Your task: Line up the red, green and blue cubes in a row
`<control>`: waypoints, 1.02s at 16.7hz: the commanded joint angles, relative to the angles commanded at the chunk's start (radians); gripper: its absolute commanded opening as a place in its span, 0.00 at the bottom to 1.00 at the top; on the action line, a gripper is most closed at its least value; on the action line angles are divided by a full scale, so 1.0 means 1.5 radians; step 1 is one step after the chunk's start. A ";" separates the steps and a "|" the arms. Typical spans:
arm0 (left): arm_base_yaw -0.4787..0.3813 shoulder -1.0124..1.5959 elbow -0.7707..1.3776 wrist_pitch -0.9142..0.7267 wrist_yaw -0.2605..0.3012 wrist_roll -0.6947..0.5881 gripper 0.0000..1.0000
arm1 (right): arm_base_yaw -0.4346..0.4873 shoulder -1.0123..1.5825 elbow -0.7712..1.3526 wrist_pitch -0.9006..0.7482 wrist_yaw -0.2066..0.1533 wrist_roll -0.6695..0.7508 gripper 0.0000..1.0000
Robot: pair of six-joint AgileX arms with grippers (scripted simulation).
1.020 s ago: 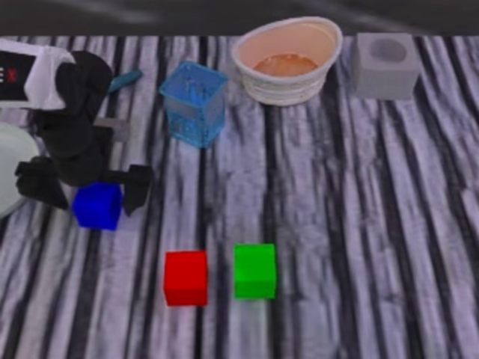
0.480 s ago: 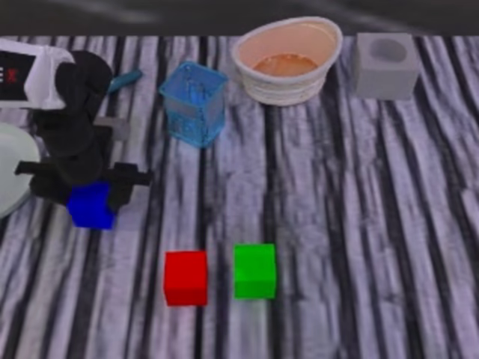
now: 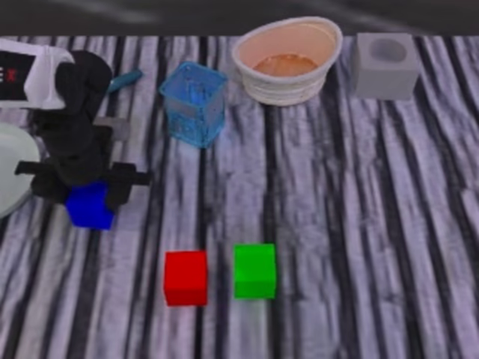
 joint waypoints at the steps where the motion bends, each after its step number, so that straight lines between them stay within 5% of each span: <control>1: 0.000 0.000 0.000 0.000 0.000 0.000 0.00 | 0.000 0.000 0.000 0.000 0.000 0.000 1.00; 17: 0.008 -0.085 0.094 -0.166 -0.002 0.001 0.00 | 0.000 0.000 0.000 0.000 0.000 0.000 1.00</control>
